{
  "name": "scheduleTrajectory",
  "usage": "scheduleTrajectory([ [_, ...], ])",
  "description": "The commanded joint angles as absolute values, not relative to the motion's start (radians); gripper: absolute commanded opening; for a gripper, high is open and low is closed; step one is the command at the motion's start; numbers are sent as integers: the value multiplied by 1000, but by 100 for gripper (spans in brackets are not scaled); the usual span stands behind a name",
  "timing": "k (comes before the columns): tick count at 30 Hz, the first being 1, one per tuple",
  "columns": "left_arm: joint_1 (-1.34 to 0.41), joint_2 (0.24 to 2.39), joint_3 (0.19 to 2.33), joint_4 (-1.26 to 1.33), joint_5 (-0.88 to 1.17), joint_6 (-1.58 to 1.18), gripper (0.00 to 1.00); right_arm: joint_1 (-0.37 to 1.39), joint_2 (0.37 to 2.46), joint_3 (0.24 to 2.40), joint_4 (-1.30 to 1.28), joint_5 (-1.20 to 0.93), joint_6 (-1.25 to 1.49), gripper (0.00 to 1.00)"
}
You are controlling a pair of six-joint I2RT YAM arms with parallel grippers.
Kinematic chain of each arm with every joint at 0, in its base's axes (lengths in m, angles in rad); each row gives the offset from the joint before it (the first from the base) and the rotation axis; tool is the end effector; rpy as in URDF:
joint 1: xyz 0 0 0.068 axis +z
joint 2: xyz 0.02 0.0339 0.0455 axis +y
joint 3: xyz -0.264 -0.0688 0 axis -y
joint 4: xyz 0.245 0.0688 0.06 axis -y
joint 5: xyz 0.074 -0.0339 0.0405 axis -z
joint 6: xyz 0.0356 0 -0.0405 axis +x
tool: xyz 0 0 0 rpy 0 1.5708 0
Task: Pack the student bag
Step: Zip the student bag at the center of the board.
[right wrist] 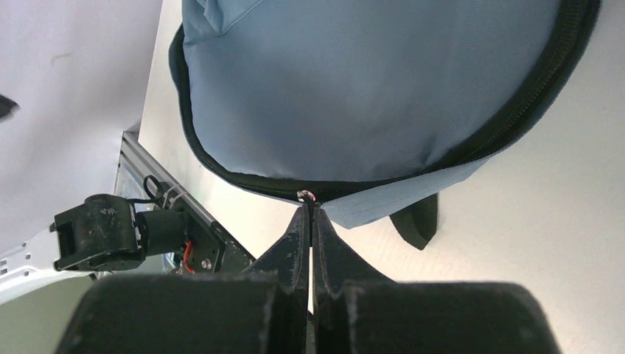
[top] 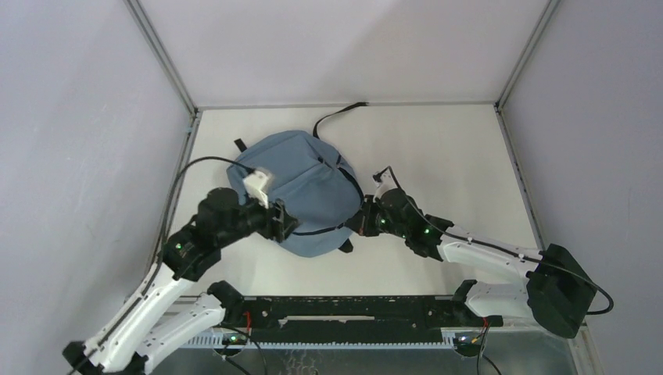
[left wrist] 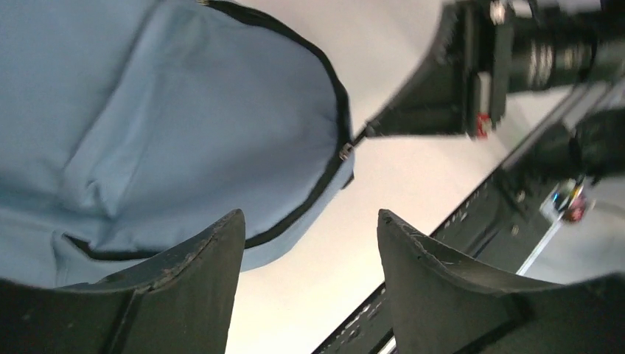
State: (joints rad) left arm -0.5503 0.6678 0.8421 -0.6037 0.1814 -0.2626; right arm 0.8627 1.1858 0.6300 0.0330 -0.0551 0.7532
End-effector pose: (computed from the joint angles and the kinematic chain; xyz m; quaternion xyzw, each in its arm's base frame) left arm 0.1183 -0.0801 0.3332 0.1686 0.8224 -0.2827 0.4640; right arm 0.1647 0.1954 0.2252 -0.0611 0.8634 0.3780 0.3284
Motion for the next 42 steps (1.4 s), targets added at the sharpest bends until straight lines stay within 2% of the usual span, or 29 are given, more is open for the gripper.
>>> scheduleTrajectory([
  [1, -739, 735, 794, -492, 79, -68, 70, 838, 1168, 684, 61, -114, 698, 0],
  [4, -870, 816, 762, -429, 113, 87, 72, 817, 1167, 701, 34, -152, 689, 0],
  [7, -958, 898, 761, -381, 7, 190, 72, 804, 1162, 703, 17, -169, 693, 0],
  [17, -960, 1089, 758, -295, -38, 210, 70, 810, 1162, 702, 8, -172, 700, 0],
  [23, -961, 1119, 731, -304, -34, 210, 68, 786, 1153, 697, 5, -191, 698, 0],
  [25, -960, 1123, 728, -308, -51, 199, 62, 768, 1143, 679, 19, -204, 700, 0],
  [27, -960, 1116, 712, -302, -69, 184, 50, 747, 1136, 664, 24, -214, 699, 0],
  [28, -960, 1107, 705, -300, -74, 177, 40, 736, 1133, 658, 24, -220, 697, 0],
  [30, -960, 1092, 689, -296, -111, 155, 9, 713, 1133, 649, 28, -236, 689, 0],
  [31, -960, 1084, 681, -299, -127, 142, 1, 701, 1134, 646, 29, -241, 682, 0],
  [36, -960, 992, 652, -384, -110, 82, 0, 617, 1165, 646, 35, -230, 667, 0],
  [42, -962, 771, 586, -408, -111, 23, 0, 449, 1253, 641, 104, -268, 694, 0],
])
